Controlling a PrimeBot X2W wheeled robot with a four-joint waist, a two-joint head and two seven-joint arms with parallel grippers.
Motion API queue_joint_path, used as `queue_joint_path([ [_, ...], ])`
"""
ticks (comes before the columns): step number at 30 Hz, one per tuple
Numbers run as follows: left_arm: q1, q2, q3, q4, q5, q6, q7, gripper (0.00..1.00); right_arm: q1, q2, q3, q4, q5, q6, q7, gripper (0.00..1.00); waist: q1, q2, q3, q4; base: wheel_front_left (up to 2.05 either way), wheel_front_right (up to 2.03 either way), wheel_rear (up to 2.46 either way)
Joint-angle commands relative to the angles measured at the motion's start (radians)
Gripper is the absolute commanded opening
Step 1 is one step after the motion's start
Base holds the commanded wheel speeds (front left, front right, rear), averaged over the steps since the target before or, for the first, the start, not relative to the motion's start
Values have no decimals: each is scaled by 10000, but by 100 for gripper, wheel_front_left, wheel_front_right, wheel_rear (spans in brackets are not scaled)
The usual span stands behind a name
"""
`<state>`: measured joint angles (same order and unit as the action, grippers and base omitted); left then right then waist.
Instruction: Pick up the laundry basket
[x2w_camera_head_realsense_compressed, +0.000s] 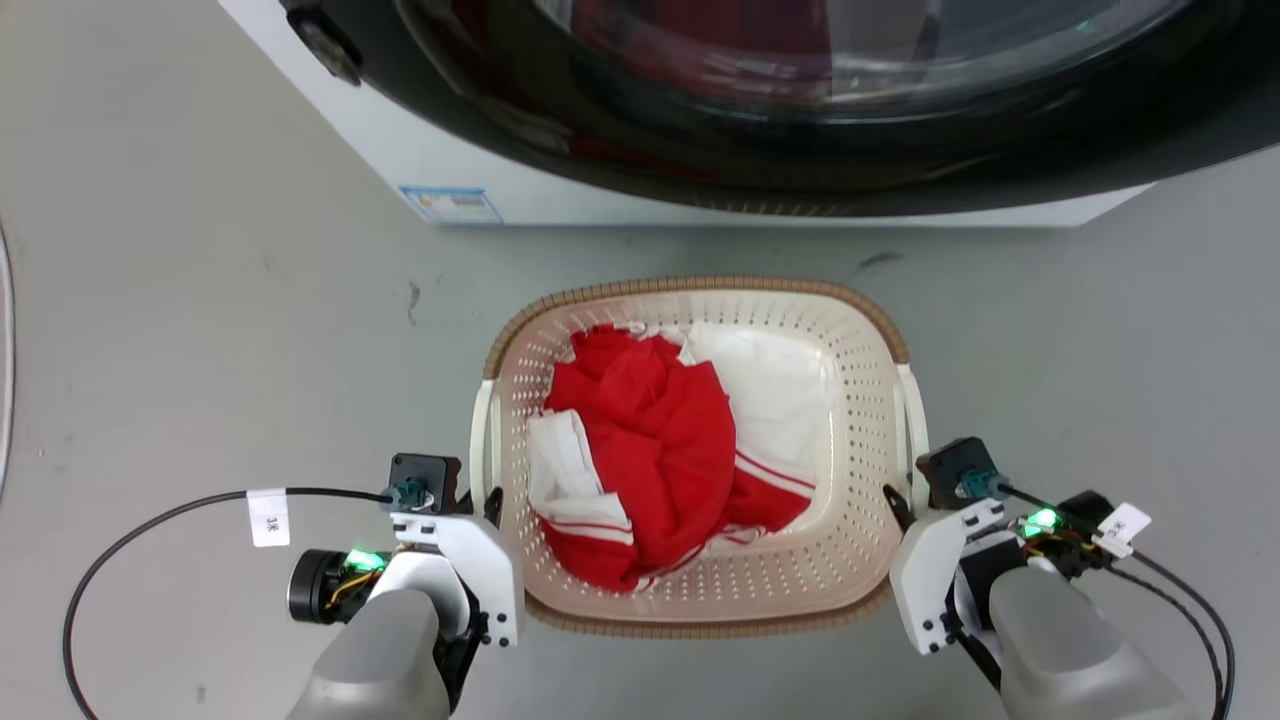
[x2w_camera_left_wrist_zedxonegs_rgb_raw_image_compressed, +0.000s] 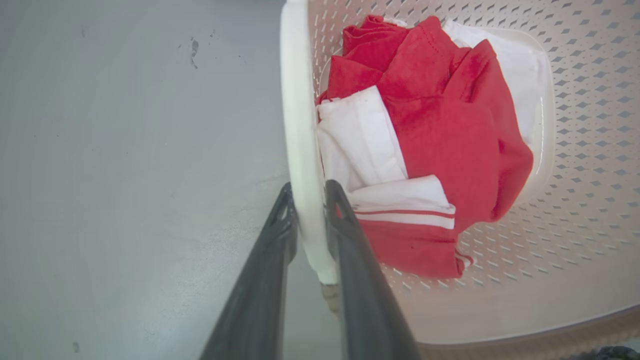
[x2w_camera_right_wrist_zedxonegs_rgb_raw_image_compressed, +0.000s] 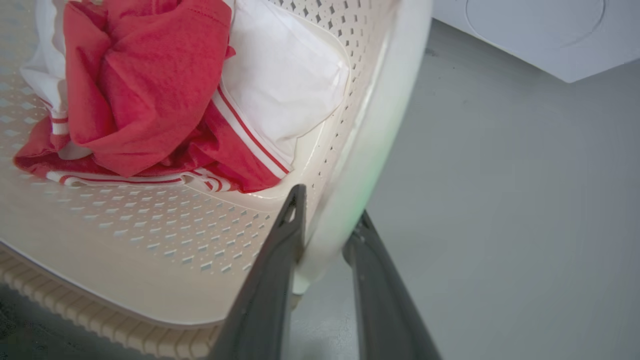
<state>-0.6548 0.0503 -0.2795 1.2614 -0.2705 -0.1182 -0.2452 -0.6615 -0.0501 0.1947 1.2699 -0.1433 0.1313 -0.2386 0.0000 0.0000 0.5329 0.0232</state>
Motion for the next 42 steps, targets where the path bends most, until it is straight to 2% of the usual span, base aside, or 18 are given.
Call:
queue_joint_path([
  [1,122,-3,-103,26,-28,-57,60,0,127,-1,243,19,168,-10,60,0,0,0,-499,-179,0,0,0],
  [15,506,110,-607,231,-359,-127,1393,0,581,0,2330,-1,2211,-9,1242,0,0,0,-2323,-395,0,0,0],
  [28,1039,235,-1548,229,-1329,-134,2369,0,1116,8,4022,-59,3913,-9,2392,0,0,0,-4037,-548,0,0,0],
  [42,1585,438,-2353,125,-2107,-135,2801,0,1519,-71,5000,91,4901,-7,2878,0,0,0,-5170,-677,0,0,0],
])
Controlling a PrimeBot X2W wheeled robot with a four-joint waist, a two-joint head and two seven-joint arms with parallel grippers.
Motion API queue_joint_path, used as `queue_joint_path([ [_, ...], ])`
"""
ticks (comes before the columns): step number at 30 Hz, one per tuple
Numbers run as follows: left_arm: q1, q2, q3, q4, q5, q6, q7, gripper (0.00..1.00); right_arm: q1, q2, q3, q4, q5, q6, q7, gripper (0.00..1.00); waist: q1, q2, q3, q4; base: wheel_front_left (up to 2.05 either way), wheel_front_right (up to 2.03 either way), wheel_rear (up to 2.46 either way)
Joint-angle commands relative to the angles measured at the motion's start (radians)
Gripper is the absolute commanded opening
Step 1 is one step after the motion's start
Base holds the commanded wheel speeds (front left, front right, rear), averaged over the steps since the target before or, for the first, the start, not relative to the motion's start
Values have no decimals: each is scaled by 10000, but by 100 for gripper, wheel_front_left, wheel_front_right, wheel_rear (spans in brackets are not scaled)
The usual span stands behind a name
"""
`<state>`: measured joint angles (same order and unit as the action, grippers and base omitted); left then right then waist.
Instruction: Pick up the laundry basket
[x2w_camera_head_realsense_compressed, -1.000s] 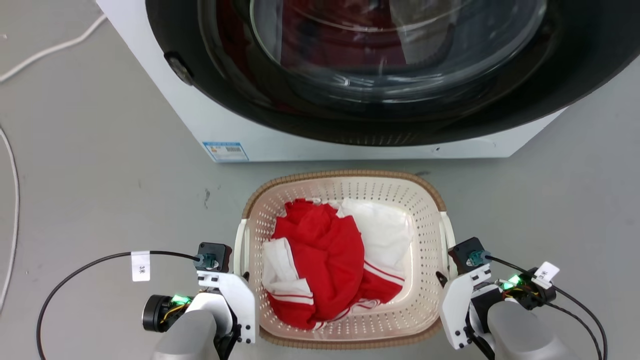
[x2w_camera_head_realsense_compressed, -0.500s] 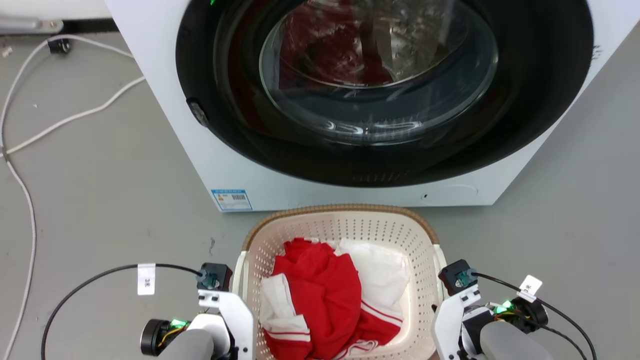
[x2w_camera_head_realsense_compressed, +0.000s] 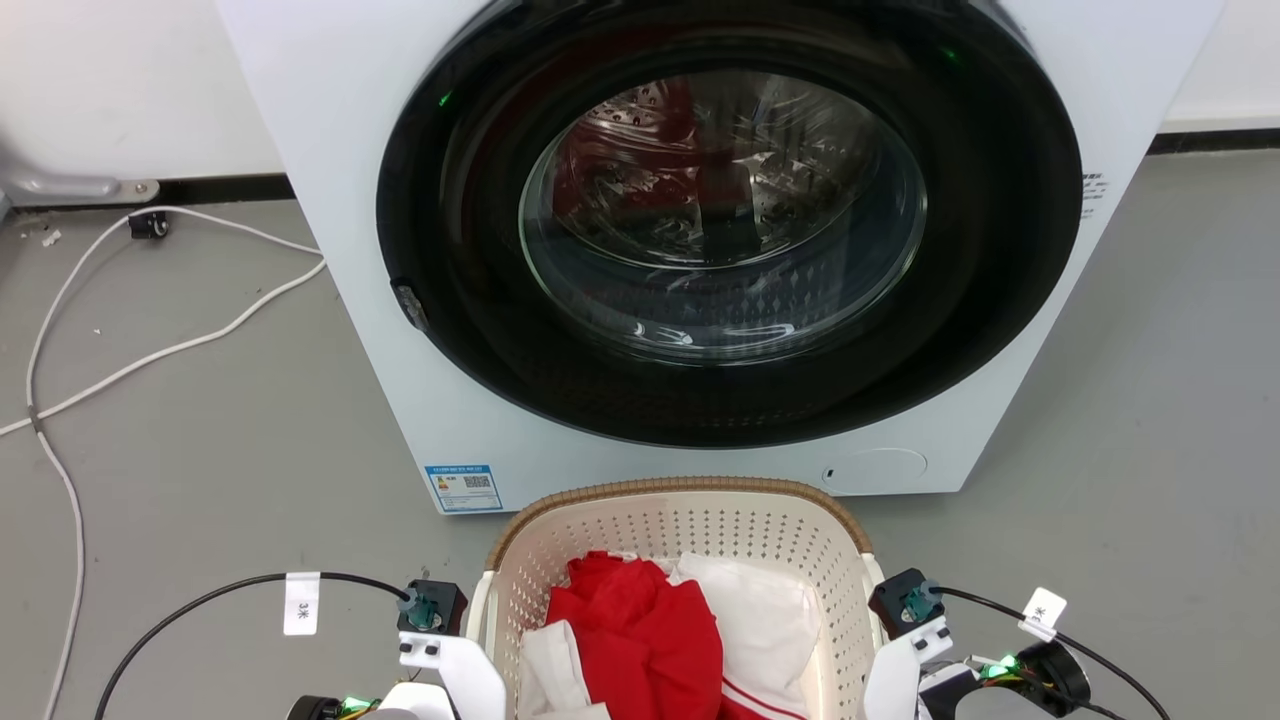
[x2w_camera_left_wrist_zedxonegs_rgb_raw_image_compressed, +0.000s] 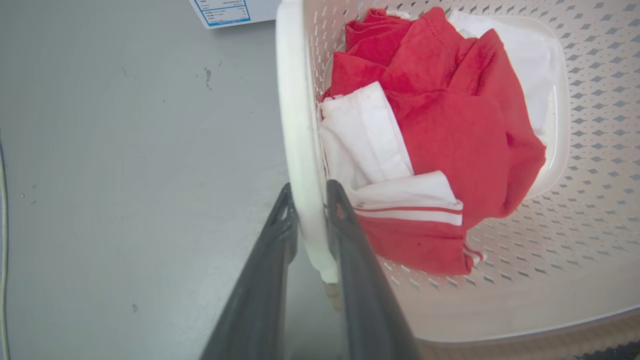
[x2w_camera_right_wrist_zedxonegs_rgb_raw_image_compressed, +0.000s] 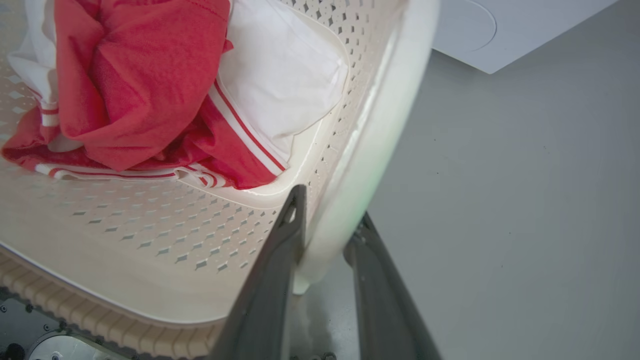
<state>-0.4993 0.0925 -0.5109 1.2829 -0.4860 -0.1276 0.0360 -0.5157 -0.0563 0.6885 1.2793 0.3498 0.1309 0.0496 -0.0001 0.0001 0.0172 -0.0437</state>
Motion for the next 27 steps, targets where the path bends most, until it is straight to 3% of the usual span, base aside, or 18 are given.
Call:
queue_joint_path([
  [1,56,17,-99,-89,11,-39,18,0,86,-23,122,3,33,-3,23,0,1,-1,-58,-10,0,0,0],
  [27,174,210,-1170,-116,-1101,-39,217,0,64,-264,1357,50,1466,-5,335,0,1,-1,-337,47,0,0,0],
])
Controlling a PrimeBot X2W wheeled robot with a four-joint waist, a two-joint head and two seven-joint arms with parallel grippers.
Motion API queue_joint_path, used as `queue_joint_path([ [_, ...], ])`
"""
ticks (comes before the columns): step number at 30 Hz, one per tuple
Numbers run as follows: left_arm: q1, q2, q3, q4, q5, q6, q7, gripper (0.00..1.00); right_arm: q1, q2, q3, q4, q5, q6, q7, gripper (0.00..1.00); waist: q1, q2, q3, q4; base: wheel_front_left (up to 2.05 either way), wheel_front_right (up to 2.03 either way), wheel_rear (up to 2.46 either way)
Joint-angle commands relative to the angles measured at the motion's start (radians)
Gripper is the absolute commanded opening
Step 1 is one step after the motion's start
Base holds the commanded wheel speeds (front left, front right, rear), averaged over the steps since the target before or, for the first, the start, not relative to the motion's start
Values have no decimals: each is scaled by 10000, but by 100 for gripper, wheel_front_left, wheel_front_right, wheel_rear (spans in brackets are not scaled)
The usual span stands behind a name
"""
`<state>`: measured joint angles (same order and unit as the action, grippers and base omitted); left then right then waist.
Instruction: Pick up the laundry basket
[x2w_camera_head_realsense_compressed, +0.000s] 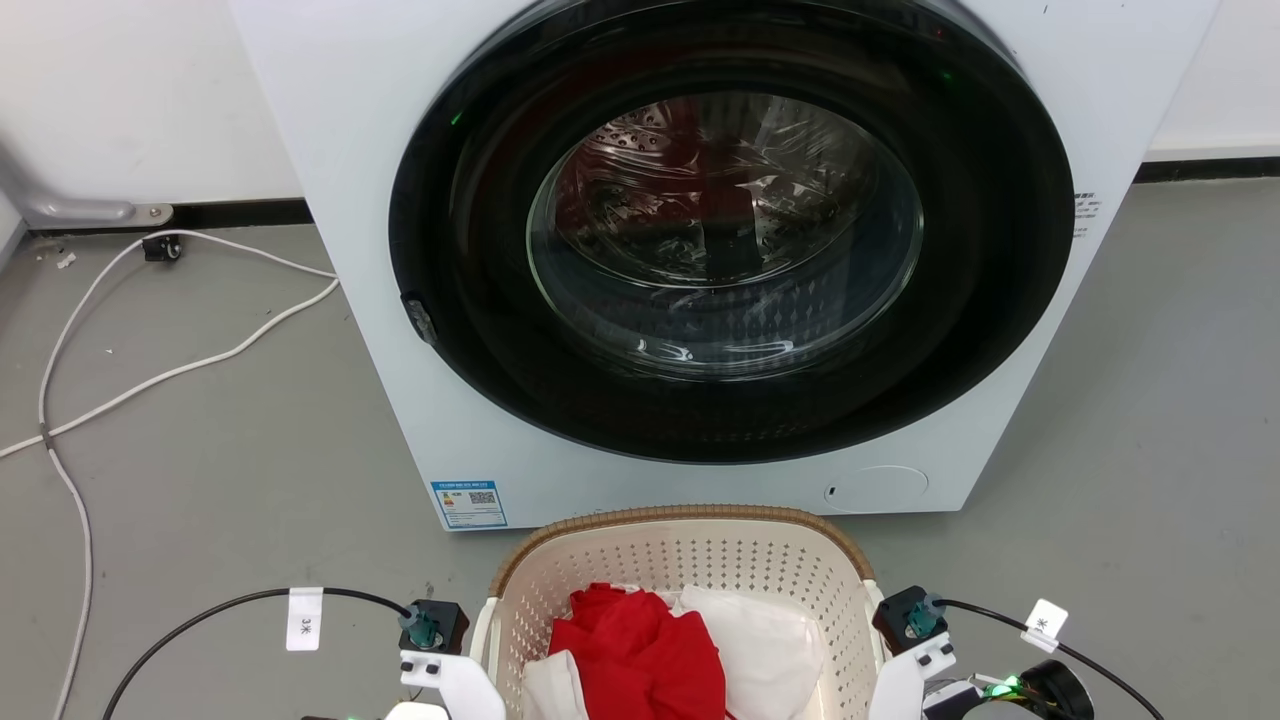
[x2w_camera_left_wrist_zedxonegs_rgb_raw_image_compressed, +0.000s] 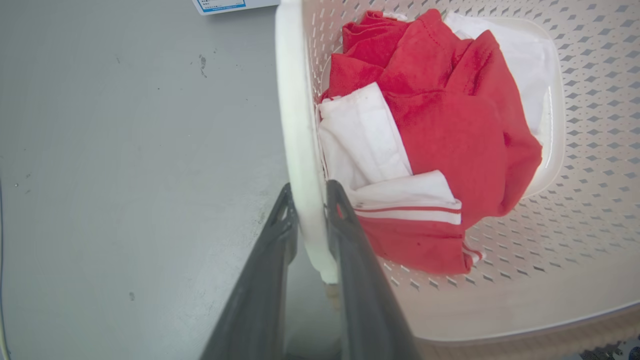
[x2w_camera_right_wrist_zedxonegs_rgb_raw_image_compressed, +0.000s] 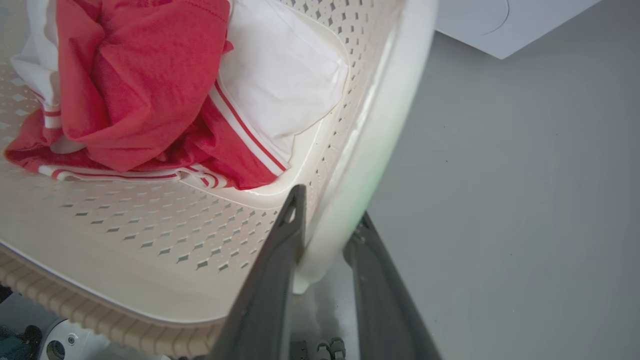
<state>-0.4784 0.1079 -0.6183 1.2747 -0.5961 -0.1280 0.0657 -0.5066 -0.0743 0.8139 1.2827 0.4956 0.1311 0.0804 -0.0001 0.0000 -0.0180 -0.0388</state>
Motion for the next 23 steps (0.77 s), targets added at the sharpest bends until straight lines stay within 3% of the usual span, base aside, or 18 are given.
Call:
queue_joint_path([
  [1,-52,64,-127,-31,-17,-35,-76,0,-40,-95,143,17,44,-7,26,0,1,0,24,-3,0,0,0],
  [23,-222,166,-685,26,-589,-28,-189,0,-148,-210,660,51,698,-7,-43,0,1,0,61,34,0,0,0],
])
